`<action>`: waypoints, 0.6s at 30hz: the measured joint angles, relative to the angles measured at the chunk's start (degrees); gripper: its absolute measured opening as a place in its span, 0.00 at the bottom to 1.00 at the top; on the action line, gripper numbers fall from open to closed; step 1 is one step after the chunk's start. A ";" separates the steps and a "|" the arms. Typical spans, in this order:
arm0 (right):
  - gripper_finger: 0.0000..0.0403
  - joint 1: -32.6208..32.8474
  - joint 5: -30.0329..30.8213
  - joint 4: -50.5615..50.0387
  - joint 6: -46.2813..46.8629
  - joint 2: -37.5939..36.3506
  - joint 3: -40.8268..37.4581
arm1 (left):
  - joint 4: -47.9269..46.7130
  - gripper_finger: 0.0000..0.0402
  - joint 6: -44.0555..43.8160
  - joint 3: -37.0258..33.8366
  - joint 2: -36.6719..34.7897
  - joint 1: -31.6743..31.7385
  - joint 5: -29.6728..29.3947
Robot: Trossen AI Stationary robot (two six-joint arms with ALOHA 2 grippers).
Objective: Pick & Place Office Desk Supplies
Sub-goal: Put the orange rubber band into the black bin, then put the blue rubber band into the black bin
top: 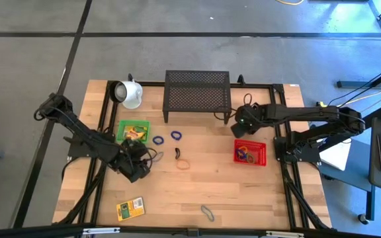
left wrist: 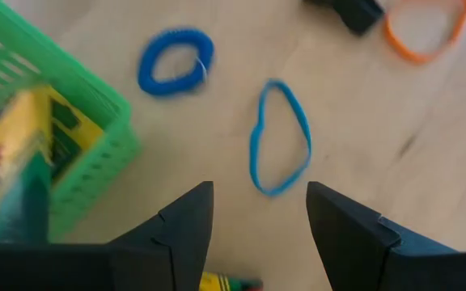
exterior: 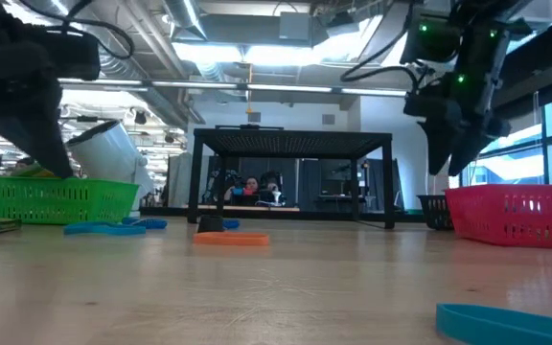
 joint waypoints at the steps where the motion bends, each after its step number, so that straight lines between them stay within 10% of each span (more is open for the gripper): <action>1: 0.59 0.00 0.04 -1.50 -0.05 0.00 0.56 | 0.00 0.48 0.37 0.00 0.00 0.08 1.27; 18: 0.58 0.00 0.00 -8.43 -3.41 0.00 2.18 | 14.45 0.48 21.59 0.00 8.58 0.10 1.63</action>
